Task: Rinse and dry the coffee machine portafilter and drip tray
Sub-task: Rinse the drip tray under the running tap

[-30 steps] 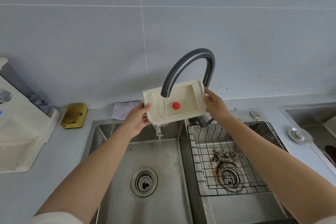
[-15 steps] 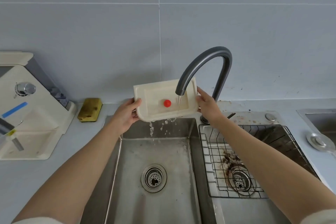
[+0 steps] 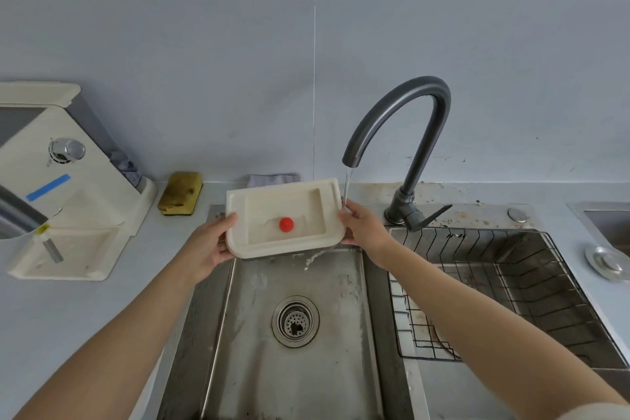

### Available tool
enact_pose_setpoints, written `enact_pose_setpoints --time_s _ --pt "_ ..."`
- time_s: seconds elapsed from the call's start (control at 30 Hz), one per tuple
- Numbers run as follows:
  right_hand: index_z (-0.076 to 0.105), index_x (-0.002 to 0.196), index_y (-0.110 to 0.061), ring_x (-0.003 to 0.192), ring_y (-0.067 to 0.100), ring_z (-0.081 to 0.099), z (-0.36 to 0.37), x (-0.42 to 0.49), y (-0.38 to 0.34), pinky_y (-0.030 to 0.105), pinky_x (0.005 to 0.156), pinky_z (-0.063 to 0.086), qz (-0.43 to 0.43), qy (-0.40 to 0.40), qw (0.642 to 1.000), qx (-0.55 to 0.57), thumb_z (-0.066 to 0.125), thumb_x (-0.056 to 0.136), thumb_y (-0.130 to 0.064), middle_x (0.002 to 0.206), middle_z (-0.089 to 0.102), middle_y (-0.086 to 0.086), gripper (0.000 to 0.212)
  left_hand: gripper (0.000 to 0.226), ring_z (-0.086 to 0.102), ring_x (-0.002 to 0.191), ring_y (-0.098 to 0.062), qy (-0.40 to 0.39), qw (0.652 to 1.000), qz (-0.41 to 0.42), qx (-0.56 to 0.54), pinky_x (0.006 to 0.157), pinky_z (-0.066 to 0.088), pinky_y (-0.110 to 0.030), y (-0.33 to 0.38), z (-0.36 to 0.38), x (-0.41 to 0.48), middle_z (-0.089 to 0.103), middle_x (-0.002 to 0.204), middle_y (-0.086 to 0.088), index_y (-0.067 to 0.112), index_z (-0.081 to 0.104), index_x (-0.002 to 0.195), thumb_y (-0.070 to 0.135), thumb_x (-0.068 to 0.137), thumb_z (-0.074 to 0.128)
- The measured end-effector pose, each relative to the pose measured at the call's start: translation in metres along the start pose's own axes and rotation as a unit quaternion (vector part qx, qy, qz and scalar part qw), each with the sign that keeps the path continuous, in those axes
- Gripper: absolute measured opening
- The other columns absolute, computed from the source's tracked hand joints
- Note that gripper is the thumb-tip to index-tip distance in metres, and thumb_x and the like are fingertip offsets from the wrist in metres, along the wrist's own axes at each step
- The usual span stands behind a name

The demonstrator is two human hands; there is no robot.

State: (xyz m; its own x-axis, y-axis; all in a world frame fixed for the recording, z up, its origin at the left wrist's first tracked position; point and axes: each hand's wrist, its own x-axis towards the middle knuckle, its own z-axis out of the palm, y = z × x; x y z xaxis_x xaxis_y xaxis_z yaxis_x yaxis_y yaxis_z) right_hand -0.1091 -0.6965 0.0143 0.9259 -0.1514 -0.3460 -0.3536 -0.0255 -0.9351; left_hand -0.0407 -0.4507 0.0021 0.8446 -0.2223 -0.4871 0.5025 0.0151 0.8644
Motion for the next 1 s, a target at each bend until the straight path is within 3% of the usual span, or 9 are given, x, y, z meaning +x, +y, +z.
enact_pose_setpoints --time_s 0.07,0.17,0.37,0.57,0.67,0.8,1.0 --pt "0.043 0.134 -0.014 0.097 0.023 0.059 0.003 -0.002 0.005 0.036 0.08 0.056 0.015 -0.006 1.0 0.014 0.036 0.099 -0.01 0.094 0.057 -0.002 0.036 0.035 0.06 0.093 -0.022 0.004 1.0 -0.012 0.003 0.091 0.044 -0.044 -0.006 -0.005 -0.004 0.063 0.103 -0.008 0.005 0.05 0.125 0.023 0.095 0.047" --pt "0.041 0.137 -0.02 0.087 0.014 0.059 0.006 -0.007 0.01 0.018 0.059 0.055 0.029 -0.012 0.999 0.019 0.038 0.099 -0.012 0.098 0.057 -0.004 0.039 0.036 0.061 0.092 -0.024 0.012 1.0 -0.024 0.007 0.089 0.045 -0.045 -0.012 -0.01 -0.009 0.064 0.102 -0.011 0.003 0.051 0.124 0.022 0.094 0.049" --pt "0.037 0.14 -0.02 0.086 0.015 0.059 0.008 -0.01 0.02 0.021 0.059 0.05 0.049 -0.003 0.999 0.016 0.042 0.098 -0.016 0.108 0.057 0.005 0.043 0.035 0.062 0.091 -0.027 0.005 0.999 -0.042 0.028 0.082 0.05 -0.044 -0.022 -0.014 -0.017 0.064 0.102 -0.015 0.001 0.051 0.122 0.02 0.093 0.05" --pt "0.036 0.141 -0.022 0.085 0.015 0.059 0.004 -0.012 0.022 0.025 0.064 0.052 0.058 -0.002 0.998 0.006 0.039 0.099 -0.016 0.105 0.057 0.004 0.043 0.029 0.063 0.091 -0.028 -0.004 0.998 -0.038 0.056 0.084 0.051 -0.045 -0.024 -0.011 -0.019 0.065 0.1 -0.015 0.003 0.053 0.117 0.02 0.093 0.05" --pt "0.037 0.14 -0.024 0.09 0.017 0.058 0.001 -0.015 0.022 0.026 0.07 0.053 0.065 -0.012 0.998 -0.001 0.037 0.099 -0.016 0.099 0.059 0.0 0.041 0.023 0.063 0.087 -0.026 -0.008 0.997 -0.035 0.066 0.078 0.052 -0.041 -0.024 -0.006 -0.02 0.065 0.096 -0.013 0.005 0.054 0.11 0.02 0.094 0.049" --pt "0.04 0.136 -0.027 0.077 0.011 0.056 -0.003 -0.02 0.02 0.023 0.064 0.049 0.065 -0.013 0.998 -0.007 0.036 0.099 -0.013 0.089 0.058 -0.005 0.039 0.021 0.063 0.084 -0.024 -0.005 0.996 -0.034 0.077 0.071 0.052 -0.038 -0.026 -0.001 -0.021 0.065 0.095 -0.012 0.006 0.054 0.108 0.021 0.095 0.048" --pt "0.036 0.139 -0.025 0.084 0.015 0.058 -0.012 -0.028 0.021 0.026 0.07 0.052 0.072 -0.006 0.997 0.002 0.036 0.098 -0.009 0.096 0.059 -0.002 0.044 0.021 0.063 0.083 -0.022 -0.008 0.996 -0.028 0.084 0.068 0.051 -0.035 -0.028 0.011 -0.02 0.065 0.093 -0.01 0.008 0.054 0.109 0.022 0.095 0.047"
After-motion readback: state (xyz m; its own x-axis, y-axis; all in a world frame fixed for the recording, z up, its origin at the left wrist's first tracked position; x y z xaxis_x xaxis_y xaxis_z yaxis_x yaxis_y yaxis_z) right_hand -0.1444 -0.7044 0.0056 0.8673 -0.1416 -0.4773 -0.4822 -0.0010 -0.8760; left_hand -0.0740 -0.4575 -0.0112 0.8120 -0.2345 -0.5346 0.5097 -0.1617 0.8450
